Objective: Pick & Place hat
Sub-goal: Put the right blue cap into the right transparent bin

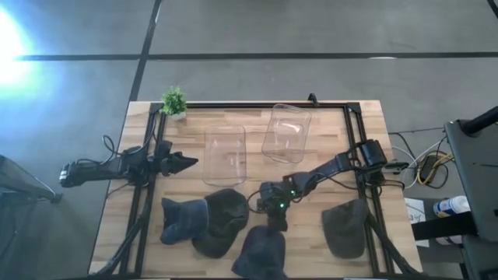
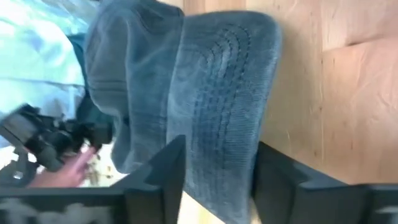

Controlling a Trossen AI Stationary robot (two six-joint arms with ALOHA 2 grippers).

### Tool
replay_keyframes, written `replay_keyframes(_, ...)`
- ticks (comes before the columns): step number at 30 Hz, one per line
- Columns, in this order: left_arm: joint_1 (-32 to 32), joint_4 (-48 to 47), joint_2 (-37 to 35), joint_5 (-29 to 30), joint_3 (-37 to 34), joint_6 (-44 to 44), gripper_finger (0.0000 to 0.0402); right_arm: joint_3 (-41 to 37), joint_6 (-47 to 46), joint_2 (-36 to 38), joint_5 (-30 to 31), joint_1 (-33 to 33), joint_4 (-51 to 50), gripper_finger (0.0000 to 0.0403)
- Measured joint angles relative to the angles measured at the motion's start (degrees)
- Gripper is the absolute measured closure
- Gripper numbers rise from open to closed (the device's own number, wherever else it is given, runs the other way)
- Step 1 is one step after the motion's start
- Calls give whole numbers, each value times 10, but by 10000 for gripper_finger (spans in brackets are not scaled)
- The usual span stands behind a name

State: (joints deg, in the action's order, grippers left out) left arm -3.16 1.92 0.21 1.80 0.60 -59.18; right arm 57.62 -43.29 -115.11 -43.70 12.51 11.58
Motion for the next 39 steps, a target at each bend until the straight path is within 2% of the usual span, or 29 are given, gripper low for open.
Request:
replay_keyframes(5,0,0,0,0,0,0,226,9,-2,2,-14,-1,0,370)
replay_keyframes(9,0,0,0,0,0,0,226,13,-32,52,-13,6,-9,388)
replay_keyframes(11,0,0,0,2,0,0,226,10,-49,95,14,6,-40,389)
replay_keyframes(18,0,2,0,21,0,-23,226,9,-88,313,234,0,-220,390)
replay_keyframes(20,0,2,0,22,0,-31,226,7,-107,375,334,0,-244,390)
replay_keyframes(24,0,2,0,22,0,-36,226,8,-142,475,579,-1,-289,391)
replay_keyframes(27,0,2,0,23,0,-39,226,6,-208,514,754,-1,-395,391)
replay_keyframes(29,0,2,0,23,0,-44,226,6,-275,539,844,-2,-462,391)
replay_keyframes(32,0,2,0,23,0,-50,226,6,-344,567,904,-4,-541,391)
replay_keyframes(36,0,2,0,23,0,-51,226,5,-406,561,894,-34,-621,390)
replay_keyframes(39,0,2,0,23,0,-52,226,9,-402,551,889,-59,-634,390)
